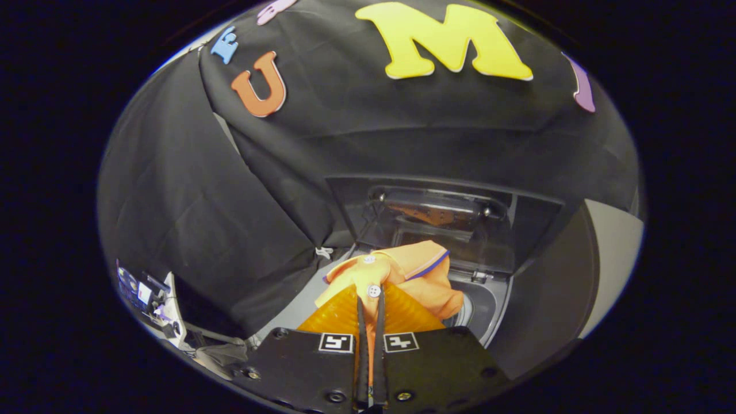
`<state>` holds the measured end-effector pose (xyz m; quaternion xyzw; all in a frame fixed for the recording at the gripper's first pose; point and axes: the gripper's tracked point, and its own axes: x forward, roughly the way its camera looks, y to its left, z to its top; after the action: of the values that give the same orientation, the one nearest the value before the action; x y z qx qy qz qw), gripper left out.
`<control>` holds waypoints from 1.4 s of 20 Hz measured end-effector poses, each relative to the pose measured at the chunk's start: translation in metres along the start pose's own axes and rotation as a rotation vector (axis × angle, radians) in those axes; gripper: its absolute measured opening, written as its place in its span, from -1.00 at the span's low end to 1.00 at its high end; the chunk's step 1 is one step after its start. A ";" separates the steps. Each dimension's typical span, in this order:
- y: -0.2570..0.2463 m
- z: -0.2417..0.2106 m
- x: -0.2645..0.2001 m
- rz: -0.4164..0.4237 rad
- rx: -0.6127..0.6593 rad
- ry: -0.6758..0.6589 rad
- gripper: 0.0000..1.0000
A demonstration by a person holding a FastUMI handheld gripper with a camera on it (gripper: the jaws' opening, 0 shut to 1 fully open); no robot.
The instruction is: Put the clothes into the washing machine and then close the washing machine lid.
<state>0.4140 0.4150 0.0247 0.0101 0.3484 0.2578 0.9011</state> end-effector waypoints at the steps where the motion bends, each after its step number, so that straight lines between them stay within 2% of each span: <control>1: -0.001 -0.004 0.009 -0.005 0.005 0.023 -0.87; 8: -0.027 -0.035 0.065 -0.052 0.045 0.184 -0.87; 14: -0.041 -0.046 0.087 -0.089 0.062 0.281 -0.87; 21: -0.043 -0.047 0.093 -0.125 0.052 0.298 -0.86; 24: -0.042 -0.048 0.095 -0.121 0.072 0.298 -0.75; 25: -0.040 -0.046 0.094 -0.114 0.071 0.290 -0.67; 28: -0.050 -0.038 0.093 -0.167 0.062 0.251 0.33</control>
<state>0.4708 0.4090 -0.0724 -0.0232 0.4658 0.1705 0.8680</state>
